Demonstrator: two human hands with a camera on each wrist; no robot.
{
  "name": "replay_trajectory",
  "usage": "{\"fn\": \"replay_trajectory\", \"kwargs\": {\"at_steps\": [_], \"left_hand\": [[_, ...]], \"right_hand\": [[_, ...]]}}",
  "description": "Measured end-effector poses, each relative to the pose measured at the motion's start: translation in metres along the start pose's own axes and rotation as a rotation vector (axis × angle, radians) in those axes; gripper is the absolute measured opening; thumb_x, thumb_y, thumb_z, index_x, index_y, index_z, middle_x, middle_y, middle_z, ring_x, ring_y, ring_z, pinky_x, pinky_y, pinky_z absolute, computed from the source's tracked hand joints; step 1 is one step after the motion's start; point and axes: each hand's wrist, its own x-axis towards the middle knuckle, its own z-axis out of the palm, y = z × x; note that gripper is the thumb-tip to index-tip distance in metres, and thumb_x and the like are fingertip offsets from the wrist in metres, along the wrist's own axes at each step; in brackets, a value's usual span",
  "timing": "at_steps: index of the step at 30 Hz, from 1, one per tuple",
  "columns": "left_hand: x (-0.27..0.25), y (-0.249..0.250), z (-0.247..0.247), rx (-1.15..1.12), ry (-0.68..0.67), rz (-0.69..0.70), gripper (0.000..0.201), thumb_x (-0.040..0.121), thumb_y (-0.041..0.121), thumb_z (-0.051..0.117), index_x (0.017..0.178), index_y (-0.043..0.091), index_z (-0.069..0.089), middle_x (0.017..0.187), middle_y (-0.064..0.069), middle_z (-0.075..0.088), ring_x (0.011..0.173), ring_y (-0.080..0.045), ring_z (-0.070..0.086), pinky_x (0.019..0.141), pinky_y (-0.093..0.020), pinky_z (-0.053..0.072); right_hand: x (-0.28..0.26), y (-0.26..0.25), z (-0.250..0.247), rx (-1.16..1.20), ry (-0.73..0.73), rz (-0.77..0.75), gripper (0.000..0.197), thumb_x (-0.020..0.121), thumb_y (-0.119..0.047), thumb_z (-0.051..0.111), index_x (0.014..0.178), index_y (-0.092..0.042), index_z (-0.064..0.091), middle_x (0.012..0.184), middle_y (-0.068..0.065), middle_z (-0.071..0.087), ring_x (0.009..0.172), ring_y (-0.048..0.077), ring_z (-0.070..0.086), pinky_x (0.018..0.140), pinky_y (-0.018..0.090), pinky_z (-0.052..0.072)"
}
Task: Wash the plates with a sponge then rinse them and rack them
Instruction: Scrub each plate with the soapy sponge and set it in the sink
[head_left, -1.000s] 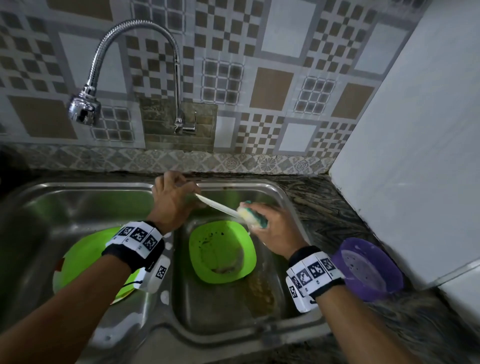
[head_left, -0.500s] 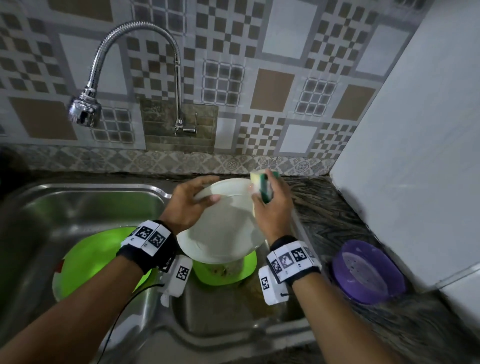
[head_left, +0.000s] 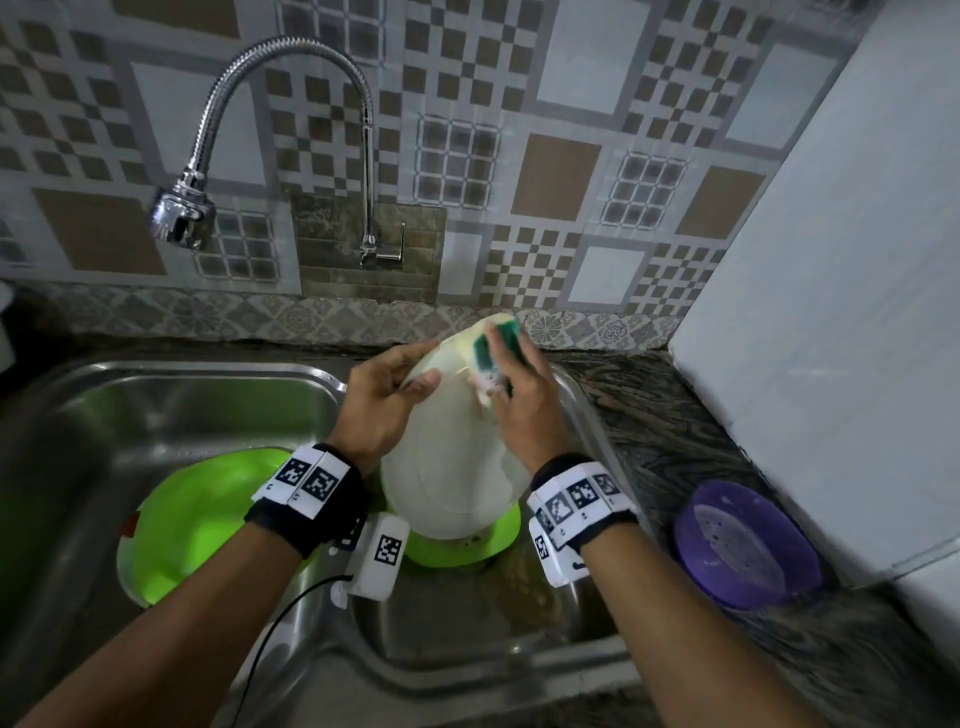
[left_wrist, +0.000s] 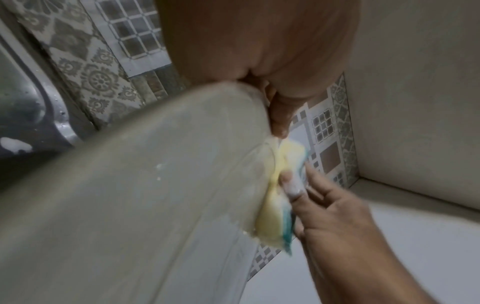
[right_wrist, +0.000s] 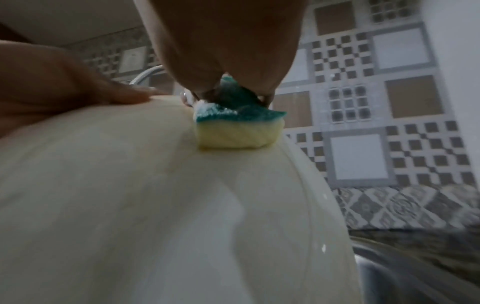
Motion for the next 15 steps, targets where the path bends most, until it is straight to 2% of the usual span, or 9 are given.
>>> {"fn": "replay_trajectory", "kwargs": {"at_steps": [2,5,7,8,9,10,12,13,15], "left_hand": [[-0.001,0.008,-0.003,-0.040,0.015,-0.014,0.028,0.087,0.002,0.060,0.114,0.008,0.064,0.096,-0.001,0.075,0.085,-0.016,0.069,0.075,-0.030,0.057],[-0.001,0.018,-0.007,-0.086,0.067,-0.017,0.030,0.087,0.004,0.061,0.117,0.009,0.064,0.099,-0.002,0.074,0.087,-0.018,0.069,0.078,-0.035,0.058],[0.000,0.023,-0.010,-0.129,0.100,-0.004,0.030,0.086,0.005,0.061,0.116,0.009,0.065,0.101,-0.003,0.074,0.089,-0.021,0.069,0.078,-0.038,0.058],[0.000,0.025,-0.010,-0.148,0.119,-0.001,0.030,0.086,0.005,0.062,0.116,0.008,0.065,0.102,-0.004,0.074,0.090,-0.023,0.069,0.079,-0.040,0.058],[0.000,0.026,-0.010,-0.165,0.138,-0.001,0.031,0.086,0.005,0.062,0.116,0.007,0.065,0.102,-0.005,0.073,0.091,-0.024,0.068,0.080,-0.041,0.057],[-0.001,0.026,-0.010,-0.176,0.154,-0.004,0.030,0.085,0.004,0.062,0.116,0.007,0.065,0.102,-0.005,0.073,0.091,-0.024,0.068,0.082,-0.042,0.057],[-0.003,0.025,-0.008,-0.184,0.178,-0.020,0.028,0.085,0.004,0.062,0.113,0.008,0.066,0.098,-0.004,0.074,0.090,-0.023,0.067,0.083,-0.043,0.056],[-0.004,0.023,-0.007,-0.184,0.190,-0.030,0.027,0.086,0.004,0.062,0.111,0.009,0.067,0.097,-0.004,0.074,0.089,-0.023,0.067,0.084,-0.044,0.056],[-0.007,0.020,-0.005,-0.195,0.226,-0.052,0.024,0.086,0.004,0.062,0.109,0.008,0.068,0.097,-0.008,0.073,0.089,-0.026,0.067,0.084,-0.048,0.055]], "right_hand": [[0.011,0.014,-0.006,0.035,0.073,0.091,0.057,0.088,-0.007,0.059,0.139,-0.025,0.041,0.148,0.012,0.034,0.128,0.028,0.044,0.100,0.046,0.047],[0.018,0.032,-0.016,0.046,0.140,0.188,0.049,0.091,-0.016,0.058,0.138,-0.019,0.044,0.139,0.014,0.043,0.119,0.029,0.050,0.097,0.045,0.049],[0.015,0.042,-0.018,0.027,0.176,0.244,0.050,0.091,-0.017,0.057,0.139,-0.014,0.043,0.139,0.018,0.044,0.122,0.030,0.048,0.104,0.030,0.040],[0.011,0.044,-0.017,0.022,0.187,0.274,0.050,0.091,-0.017,0.057,0.139,-0.012,0.042,0.139,0.019,0.044,0.124,0.030,0.046,0.103,0.021,0.034],[0.007,0.047,-0.014,0.032,0.196,0.300,0.051,0.092,-0.019,0.057,0.140,-0.011,0.042,0.140,0.020,0.043,0.126,0.031,0.045,0.102,0.018,0.032],[0.003,0.047,-0.011,0.048,0.196,0.328,0.051,0.092,-0.021,0.056,0.140,-0.012,0.041,0.141,0.019,0.042,0.127,0.031,0.045,0.104,0.022,0.033],[-0.004,0.043,-0.004,0.050,0.195,0.351,0.051,0.093,-0.025,0.055,0.141,-0.016,0.040,0.142,0.018,0.040,0.126,0.032,0.045,0.104,0.038,0.041],[-0.007,0.039,-0.002,0.041,0.195,0.351,0.050,0.093,-0.025,0.055,0.141,-0.019,0.040,0.142,0.017,0.039,0.125,0.032,0.045,0.102,0.041,0.043],[-0.012,0.025,0.004,0.030,0.179,0.314,0.050,0.093,-0.023,0.055,0.140,-0.021,0.041,0.142,0.017,0.038,0.123,0.032,0.045,0.101,0.037,0.043]]}}
